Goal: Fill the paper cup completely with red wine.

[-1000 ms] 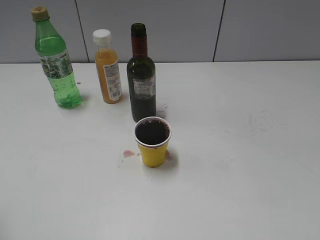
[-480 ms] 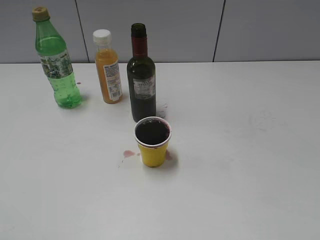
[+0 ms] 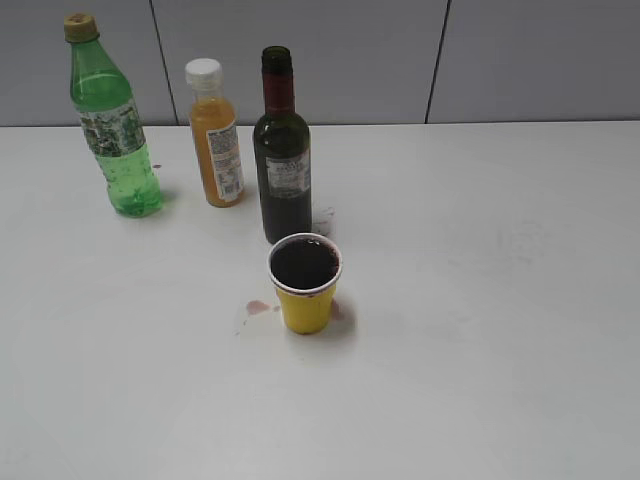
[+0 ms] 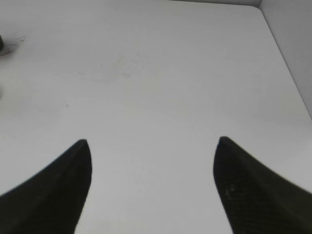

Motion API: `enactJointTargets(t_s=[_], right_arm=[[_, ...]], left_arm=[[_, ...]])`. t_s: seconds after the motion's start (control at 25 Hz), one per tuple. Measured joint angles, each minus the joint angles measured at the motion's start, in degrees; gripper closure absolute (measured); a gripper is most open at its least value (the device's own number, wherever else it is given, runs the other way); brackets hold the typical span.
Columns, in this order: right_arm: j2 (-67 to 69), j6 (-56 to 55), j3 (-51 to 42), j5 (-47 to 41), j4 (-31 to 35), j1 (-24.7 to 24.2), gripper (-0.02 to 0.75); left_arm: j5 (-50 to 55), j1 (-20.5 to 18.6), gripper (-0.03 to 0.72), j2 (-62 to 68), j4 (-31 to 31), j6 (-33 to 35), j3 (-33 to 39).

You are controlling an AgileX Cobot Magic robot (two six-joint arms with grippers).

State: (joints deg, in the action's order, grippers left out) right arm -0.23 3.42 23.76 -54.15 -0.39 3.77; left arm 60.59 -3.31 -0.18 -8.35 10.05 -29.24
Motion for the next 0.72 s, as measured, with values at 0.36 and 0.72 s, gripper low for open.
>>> enactJointTargets(t_s=[0.36, 0.72], right_arm=[[0.00, -0.05, -0.05, -0.05, -0.06, 0.00, 0.148], [0.00, -0.05, -0.05, -0.05, -0.01, 0.00, 0.148]], left_arm=[[0.00, 0.00, 0.134, -0.18, 0.12, 0.00, 0.06], [0.00, 0.00, 0.142, -0.18, 0.12, 0.00, 0.06]])
